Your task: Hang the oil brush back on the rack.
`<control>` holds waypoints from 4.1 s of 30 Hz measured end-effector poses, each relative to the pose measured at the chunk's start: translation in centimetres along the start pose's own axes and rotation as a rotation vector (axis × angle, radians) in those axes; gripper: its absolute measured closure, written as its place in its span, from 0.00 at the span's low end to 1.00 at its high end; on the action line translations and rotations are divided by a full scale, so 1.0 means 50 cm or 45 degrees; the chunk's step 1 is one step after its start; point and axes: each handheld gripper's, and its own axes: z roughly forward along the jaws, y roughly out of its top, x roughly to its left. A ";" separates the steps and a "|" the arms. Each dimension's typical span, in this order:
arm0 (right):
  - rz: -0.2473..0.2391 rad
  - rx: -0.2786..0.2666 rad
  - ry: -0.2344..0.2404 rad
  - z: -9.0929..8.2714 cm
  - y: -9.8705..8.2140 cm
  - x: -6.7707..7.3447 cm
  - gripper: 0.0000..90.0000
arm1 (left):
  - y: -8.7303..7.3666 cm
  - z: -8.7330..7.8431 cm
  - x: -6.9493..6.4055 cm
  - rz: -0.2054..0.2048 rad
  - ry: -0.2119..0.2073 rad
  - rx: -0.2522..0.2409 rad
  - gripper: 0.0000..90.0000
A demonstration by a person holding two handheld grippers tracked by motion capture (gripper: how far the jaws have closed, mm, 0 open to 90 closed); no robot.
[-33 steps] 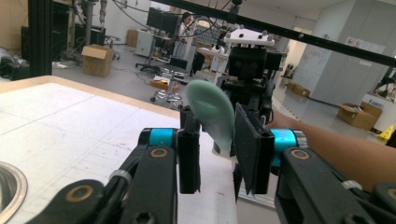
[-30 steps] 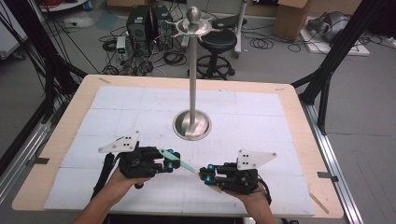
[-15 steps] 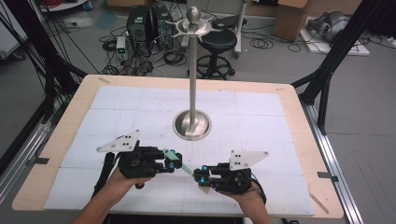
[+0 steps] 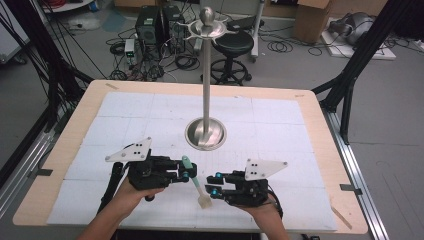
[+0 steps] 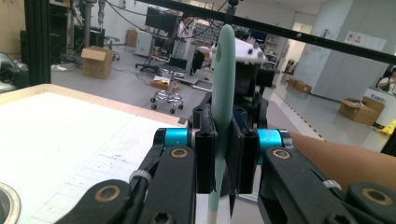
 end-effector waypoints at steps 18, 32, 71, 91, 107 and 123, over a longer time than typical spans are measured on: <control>-0.043 0.002 0.127 0.039 0.017 0.004 0.85 | 0.015 0.008 -0.007 0.020 -0.060 0.010 0.92; -0.049 -0.024 -0.008 0.038 0.017 0.007 0.93 | 0.022 0.006 -0.012 0.053 0.132 0.015 0.53; -0.019 -0.063 -0.480 0.057 0.004 0.017 0.93 | 0.056 0.071 -0.015 -0.013 0.548 0.089 0.65; -0.005 -0.049 -0.483 0.059 0.001 0.018 0.92 | 0.056 0.072 -0.004 -0.055 0.466 0.117 0.86; 0.006 -0.108 -0.085 0.020 0.004 0.004 0.59 | 0.061 0.050 -0.009 0.052 0.025 0.099 0.86; -0.040 -0.057 0.303 0.036 0.006 0.007 0.79 | 0.061 0.039 -0.014 0.093 -0.235 0.091 0.86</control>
